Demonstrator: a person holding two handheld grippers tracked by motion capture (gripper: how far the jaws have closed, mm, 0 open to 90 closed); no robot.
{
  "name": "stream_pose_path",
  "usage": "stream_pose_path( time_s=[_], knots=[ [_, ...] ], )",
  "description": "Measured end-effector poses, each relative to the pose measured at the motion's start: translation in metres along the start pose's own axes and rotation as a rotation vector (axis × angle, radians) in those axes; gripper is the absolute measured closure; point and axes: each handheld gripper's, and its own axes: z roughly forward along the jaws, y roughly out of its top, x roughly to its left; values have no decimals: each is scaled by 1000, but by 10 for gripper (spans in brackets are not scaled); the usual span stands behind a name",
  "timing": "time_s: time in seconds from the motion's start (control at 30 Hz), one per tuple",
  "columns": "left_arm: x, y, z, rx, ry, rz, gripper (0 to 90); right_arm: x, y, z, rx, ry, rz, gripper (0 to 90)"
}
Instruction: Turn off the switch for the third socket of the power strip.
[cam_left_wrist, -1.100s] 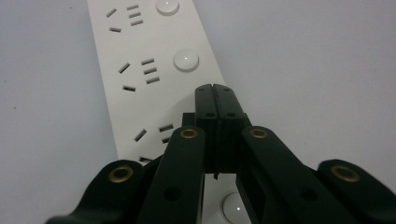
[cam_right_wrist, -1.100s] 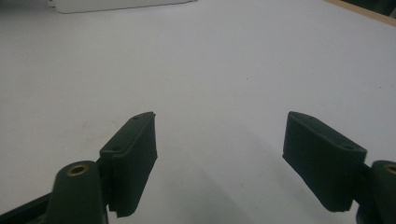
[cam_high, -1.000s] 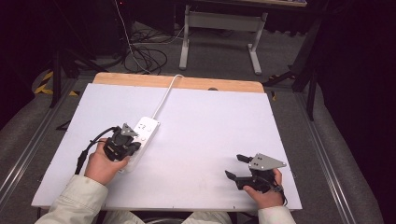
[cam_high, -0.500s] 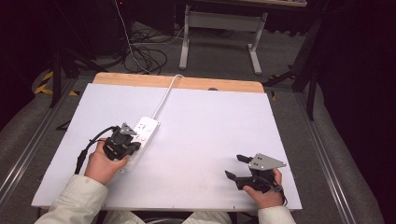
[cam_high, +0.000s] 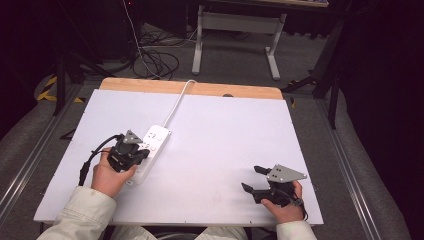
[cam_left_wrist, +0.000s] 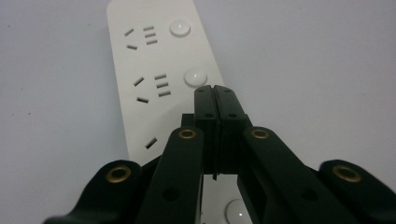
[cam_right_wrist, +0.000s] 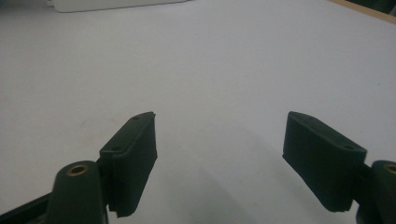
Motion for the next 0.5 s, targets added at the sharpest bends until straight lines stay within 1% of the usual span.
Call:
stream_pose_path(
  time_s=[0.03, 0.1, 0.17, 0.23, 0.3, 0.4, 0.5],
  knots=[
    [0, 0, -1, -4, -1, -4, 895, 0, 0, 0, 1, 0, 2, 261],
    [0, 0, -2, 4, 12, 13, 894, 0, 0, 0, 5, -2, -1, 262],
    [-1, -1, -4, 5, 4, 2, 894, 0, 0, 0, 3, -1, -2, 261],
    [-1, 0, -7, -4, 0, 2, 895, 0, 0, -1, 4, -4, -3, 261],
    [-2, 1, -12, -11, 10, 15, 894, 0, 0, -1, 4, -4, -2, 261],
    [-6, 4, -16, -3, 12, 42, 891, 0, -1, -1, 4, -4, 1, 261],
    [-8, 6, -21, -6, 13, 54, 892, 0, 0, 0, 6, -4, -2, 262]
  ],
)
